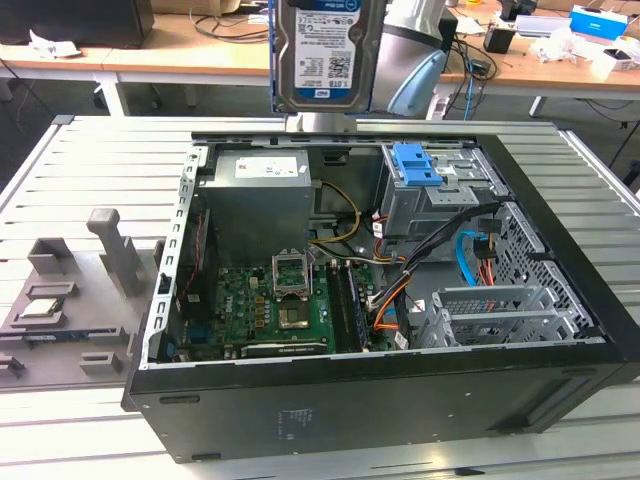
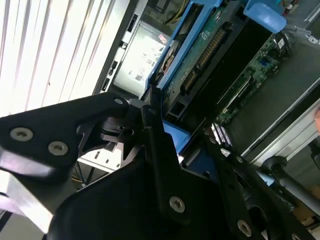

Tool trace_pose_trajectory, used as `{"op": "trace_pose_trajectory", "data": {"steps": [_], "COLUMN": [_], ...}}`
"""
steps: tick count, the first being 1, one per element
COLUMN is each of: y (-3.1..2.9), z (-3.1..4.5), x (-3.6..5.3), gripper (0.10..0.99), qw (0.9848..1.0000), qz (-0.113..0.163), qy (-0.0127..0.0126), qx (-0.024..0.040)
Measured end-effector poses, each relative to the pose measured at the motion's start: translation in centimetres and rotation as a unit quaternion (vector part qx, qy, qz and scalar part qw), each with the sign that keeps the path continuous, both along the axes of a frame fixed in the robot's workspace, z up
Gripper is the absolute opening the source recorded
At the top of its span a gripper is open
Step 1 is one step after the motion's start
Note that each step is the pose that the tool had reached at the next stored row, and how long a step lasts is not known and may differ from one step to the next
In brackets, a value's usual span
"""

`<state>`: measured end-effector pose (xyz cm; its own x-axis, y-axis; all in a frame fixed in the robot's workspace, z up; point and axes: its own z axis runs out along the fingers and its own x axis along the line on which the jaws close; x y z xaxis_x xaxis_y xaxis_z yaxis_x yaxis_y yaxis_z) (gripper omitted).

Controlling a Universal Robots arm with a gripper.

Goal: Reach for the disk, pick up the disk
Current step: 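Pick up the disk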

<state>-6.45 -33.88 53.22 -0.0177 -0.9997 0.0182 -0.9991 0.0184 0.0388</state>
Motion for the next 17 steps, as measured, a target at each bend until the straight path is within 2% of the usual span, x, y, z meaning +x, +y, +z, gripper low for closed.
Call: {"op": "trace_pose_trajectory", "data": {"steps": [7,10,17], "y": [0.06,0.06,0.06], "z": [0.0,0.01,0.01], "x": [3.43,4.41,4.55], "gripper": [0.365,0.365,0.365], "qw": [1.0,1.0,1.0], "qz": [0.0,0.0,0.0], "qy": [0.0001,0.0001,0.0001], "qx": [0.0,-0.0001,0.0]}}
